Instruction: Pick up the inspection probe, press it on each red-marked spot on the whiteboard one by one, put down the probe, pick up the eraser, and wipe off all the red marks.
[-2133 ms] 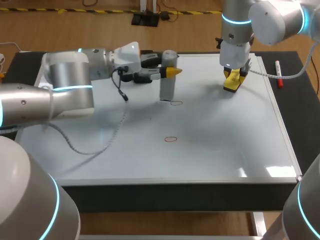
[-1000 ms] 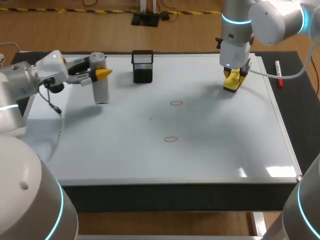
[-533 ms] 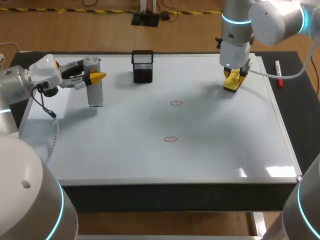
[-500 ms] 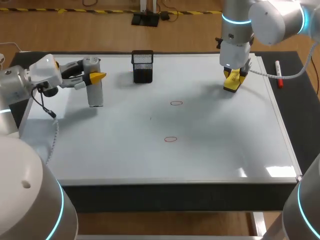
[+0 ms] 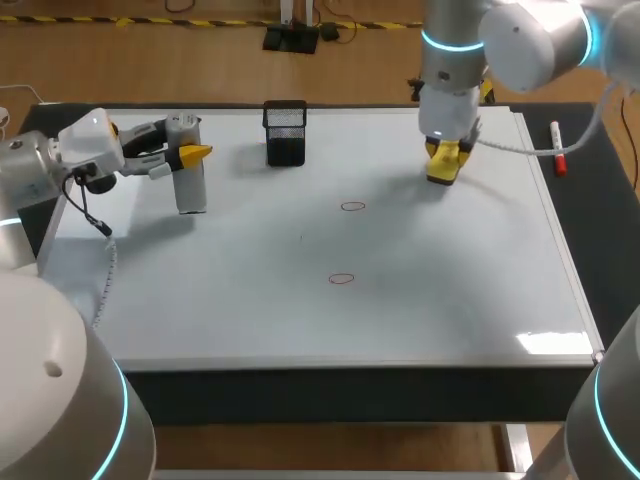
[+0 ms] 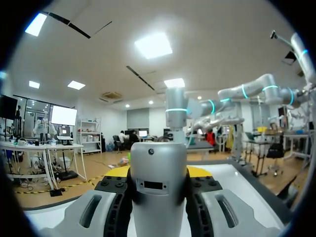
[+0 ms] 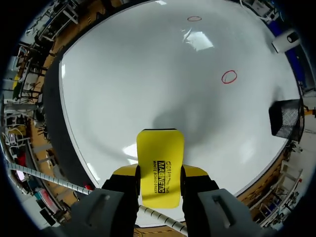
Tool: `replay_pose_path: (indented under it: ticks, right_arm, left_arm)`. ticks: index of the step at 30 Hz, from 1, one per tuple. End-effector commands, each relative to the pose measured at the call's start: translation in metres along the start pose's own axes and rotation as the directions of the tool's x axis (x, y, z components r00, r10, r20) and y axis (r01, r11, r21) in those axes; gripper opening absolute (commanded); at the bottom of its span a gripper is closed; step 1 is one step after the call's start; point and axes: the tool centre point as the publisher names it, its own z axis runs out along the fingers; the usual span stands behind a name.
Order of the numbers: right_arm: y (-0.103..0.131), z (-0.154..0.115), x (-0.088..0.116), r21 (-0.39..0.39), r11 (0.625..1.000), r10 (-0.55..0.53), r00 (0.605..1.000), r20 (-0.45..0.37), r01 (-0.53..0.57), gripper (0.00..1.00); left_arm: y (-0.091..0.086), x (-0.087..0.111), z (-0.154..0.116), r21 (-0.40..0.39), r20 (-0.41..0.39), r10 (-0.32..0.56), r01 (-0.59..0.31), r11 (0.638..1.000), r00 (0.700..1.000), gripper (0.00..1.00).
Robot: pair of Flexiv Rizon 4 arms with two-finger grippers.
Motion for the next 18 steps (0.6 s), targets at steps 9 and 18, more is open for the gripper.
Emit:
replay_pose_path:
  ticks: [9, 18]
  right_arm:
    - [0.079, -0.007, -0.070, 0.028, 0.979, -0.202, 0.979, -0.007, 0.202, 0.00]
    - [0.135, -0.015, -0.112, 0.022, 0.944, -0.329, 0.944, 0.037, 0.328, 0.00]
  left_arm:
    - [-0.001, 0.000, 0.000, 0.000, 0.000, 0.001, -0.001, 1.000, 1.000, 0.00]
    - [-0.001, 0.000, 0.000, 0.000, 0.000, 0.001, -0.001, 1.000, 1.000, 0.00]
